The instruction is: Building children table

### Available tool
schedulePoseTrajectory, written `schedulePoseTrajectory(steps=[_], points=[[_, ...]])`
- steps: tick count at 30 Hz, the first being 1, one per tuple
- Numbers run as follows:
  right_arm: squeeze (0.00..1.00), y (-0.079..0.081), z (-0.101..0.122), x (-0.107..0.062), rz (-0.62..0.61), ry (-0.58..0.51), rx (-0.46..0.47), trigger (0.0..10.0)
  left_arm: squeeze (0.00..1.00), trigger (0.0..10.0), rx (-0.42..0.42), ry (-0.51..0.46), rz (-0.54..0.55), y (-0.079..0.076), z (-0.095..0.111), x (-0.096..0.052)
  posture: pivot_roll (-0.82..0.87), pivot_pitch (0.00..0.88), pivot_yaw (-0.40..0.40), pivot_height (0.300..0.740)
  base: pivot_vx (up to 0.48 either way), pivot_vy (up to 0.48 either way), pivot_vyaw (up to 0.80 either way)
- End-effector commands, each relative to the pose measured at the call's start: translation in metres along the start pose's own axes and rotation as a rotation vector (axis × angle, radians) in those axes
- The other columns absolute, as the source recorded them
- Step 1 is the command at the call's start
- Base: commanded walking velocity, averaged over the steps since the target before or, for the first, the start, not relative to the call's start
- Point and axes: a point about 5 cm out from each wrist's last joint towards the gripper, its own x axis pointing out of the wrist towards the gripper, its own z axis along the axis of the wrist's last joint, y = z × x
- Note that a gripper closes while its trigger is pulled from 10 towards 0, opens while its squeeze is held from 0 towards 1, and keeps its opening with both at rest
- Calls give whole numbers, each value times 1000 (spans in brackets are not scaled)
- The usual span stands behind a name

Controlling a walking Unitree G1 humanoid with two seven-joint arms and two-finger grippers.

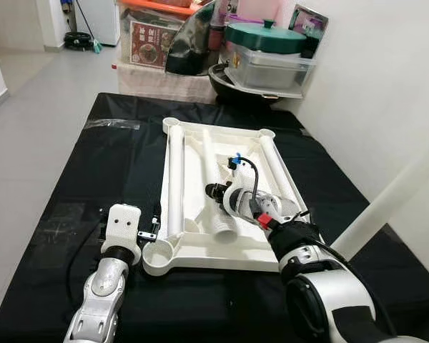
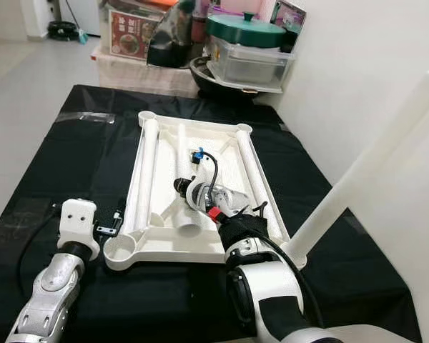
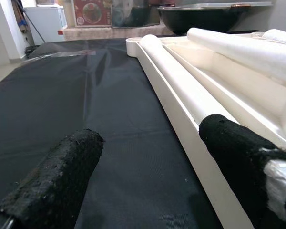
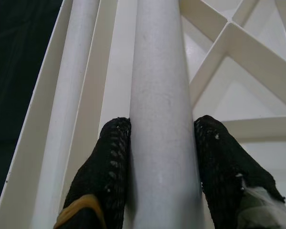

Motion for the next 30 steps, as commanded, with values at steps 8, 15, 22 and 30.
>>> schedulePoseTrajectory(steps=[8, 15, 22, 30], points=[[0, -24, -26, 3, -22, 88, -8, 0, 0, 10000, 16, 26, -6, -1, -5, -1, 16, 0, -182, 740, 0, 0, 0], [0, -18, -27, 2, 71, 121, -179, 314, 0, 10000, 24, 34, -10, 0, -6, -1, 16, 0, -174, 740, 0, 0, 0], [502, -24, -33, 3, 17, 160, -289, 10000, 0, 10000, 31, 40, -15, -1, -8, 0, 20, 0, -175, 740, 0, 0, 0], [694, -27, -39, 3, 20, 203, -301, 10000, 0, 10000, 35, 44, -14, -1, -9, -1, 20, 0, -179, 740, 0, 0, 0]])
